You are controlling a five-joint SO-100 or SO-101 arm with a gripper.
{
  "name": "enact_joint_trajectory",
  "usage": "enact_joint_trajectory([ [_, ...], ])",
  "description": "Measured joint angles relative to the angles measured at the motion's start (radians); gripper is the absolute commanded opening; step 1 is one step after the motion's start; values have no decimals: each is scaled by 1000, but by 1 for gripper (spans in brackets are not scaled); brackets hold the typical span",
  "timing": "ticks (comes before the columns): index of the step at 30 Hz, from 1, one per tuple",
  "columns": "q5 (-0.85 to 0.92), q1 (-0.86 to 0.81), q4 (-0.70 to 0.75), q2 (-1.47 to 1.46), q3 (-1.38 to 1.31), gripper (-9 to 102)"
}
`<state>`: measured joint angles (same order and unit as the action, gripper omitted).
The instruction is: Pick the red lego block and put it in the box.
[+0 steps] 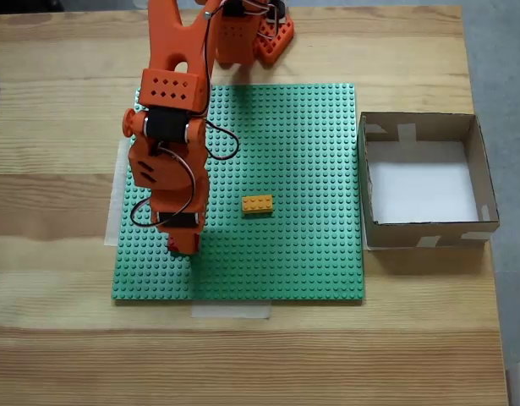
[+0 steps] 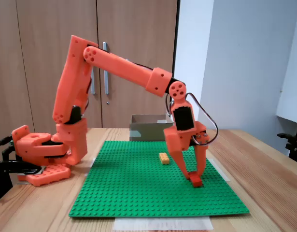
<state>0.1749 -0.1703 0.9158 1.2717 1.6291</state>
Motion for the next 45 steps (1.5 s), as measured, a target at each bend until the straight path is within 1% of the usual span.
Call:
enact_joint_trajectory([
  [2, -3, -15, -11, 34, 25, -1],
  [9, -54, -20, 40, 259, 132, -1],
  [14, -84, -23, 52, 488, 247, -1],
  [15, -101, -11, 55, 604, 298, -1],
  [18, -118, -8, 57, 695, 359, -1],
  [20, -126, 12, 84, 834, 407, -1],
  [24, -138, 51, 166, 1063, 417, -1],
  [29, -156, 181, 259, 1186, 417, -1],
  [32, -166, 327, 308, 1201, 417, -1],
  [37, -175, 532, 345, 1201, 390, -1],
  [41, -155, 627, 353, 1189, 336, -1],
  [43, -124, 718, 396, 1127, 267, -1],
  [45, -110, 749, 425, 1094, 233, -1],
])
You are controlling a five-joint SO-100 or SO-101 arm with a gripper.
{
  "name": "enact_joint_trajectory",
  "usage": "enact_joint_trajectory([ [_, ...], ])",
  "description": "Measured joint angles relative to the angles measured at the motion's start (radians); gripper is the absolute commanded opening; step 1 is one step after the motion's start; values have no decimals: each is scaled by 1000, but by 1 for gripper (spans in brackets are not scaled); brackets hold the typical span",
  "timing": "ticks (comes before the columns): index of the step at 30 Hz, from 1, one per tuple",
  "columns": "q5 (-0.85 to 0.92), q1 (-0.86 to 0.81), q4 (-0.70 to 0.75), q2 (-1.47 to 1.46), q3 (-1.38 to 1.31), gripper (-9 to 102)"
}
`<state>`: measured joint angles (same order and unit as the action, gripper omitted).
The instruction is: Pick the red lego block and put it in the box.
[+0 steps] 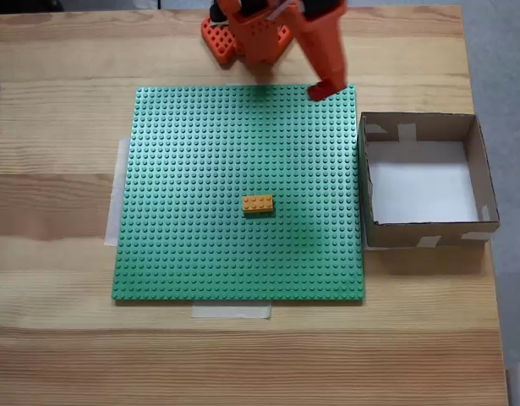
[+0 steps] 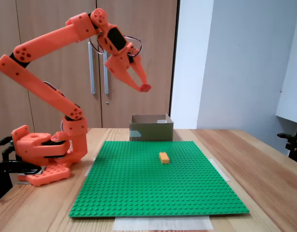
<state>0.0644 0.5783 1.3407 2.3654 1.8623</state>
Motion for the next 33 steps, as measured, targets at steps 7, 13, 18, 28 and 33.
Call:
enact_joint_trajectory([
  [7, 5, 160, 123, -304, -336, -1],
  [13, -14, 221, 245, -635, -727, -1],
  [18, -20, 218, 244, -824, -830, -1],
  [28, 3, 224, 178, -1097, -847, -1],
  [33, 25, 213, 98, -1163, -764, -1],
])
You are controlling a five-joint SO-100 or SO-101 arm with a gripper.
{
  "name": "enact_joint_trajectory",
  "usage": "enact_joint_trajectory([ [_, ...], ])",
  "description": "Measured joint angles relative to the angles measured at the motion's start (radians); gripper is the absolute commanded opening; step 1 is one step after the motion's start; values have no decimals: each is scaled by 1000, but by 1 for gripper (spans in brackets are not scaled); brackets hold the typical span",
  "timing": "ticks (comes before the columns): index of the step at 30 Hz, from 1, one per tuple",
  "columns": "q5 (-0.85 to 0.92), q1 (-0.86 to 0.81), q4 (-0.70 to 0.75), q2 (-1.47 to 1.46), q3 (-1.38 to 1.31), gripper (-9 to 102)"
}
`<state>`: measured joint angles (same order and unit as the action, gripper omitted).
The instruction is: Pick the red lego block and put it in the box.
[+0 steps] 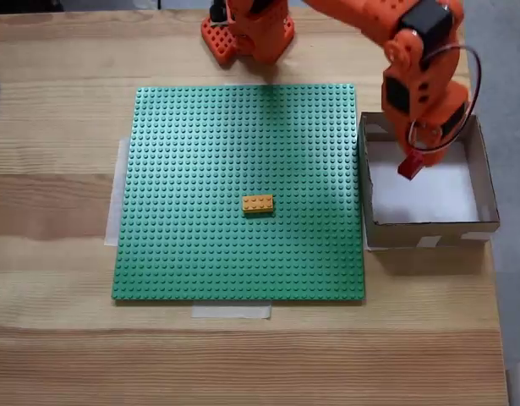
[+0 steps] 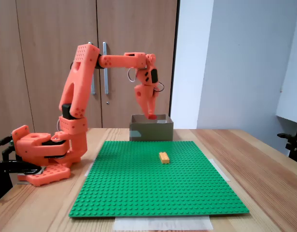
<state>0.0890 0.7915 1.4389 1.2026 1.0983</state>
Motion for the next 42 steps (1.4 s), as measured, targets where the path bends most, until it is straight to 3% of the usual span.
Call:
enact_joint_trajectory([
  [21, 9, 46, -288, -67, 187, -1],
  [30, -11, 52, -339, -67, 210, 1],
  [31, -15, 48, -341, -67, 210, 4],
  [33, -25, 44, -339, -67, 210, 20],
  [37, -55, 61, -327, -67, 210, 30],
  [42, -61, 55, -296, -63, 210, 28],
])
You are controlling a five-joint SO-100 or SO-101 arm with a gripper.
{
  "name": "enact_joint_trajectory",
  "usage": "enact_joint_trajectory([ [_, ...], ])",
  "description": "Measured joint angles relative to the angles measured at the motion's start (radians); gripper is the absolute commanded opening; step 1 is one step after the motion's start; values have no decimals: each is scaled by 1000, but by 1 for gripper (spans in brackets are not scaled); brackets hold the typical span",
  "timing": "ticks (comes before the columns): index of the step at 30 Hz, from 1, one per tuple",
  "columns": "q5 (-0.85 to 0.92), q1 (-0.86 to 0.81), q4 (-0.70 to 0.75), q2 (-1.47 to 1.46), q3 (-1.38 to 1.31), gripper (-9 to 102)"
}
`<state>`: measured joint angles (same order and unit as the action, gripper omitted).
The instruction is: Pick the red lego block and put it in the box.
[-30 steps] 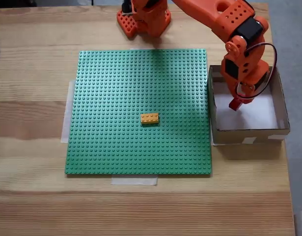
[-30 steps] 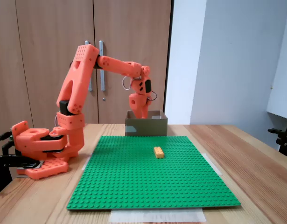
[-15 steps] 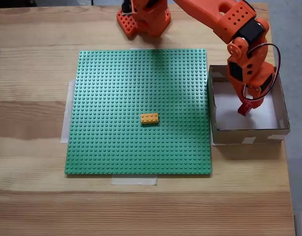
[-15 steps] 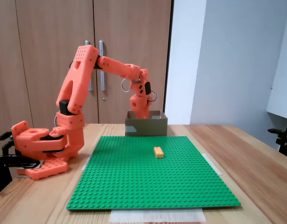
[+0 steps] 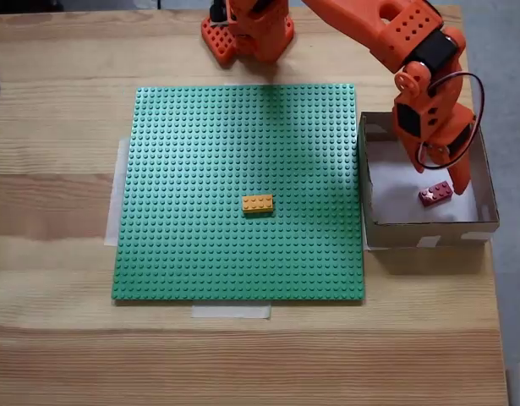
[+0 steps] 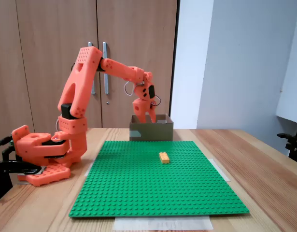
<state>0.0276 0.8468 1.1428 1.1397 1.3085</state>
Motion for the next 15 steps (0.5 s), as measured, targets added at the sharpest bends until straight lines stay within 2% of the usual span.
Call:
enact_joint_trajectory([
  [4, 25, 6, 40, 104, 0, 25],
  [8, 66, -8, 51, 359, 32, 23],
  [15, 218, -86, 196, 753, 75, 17],
])
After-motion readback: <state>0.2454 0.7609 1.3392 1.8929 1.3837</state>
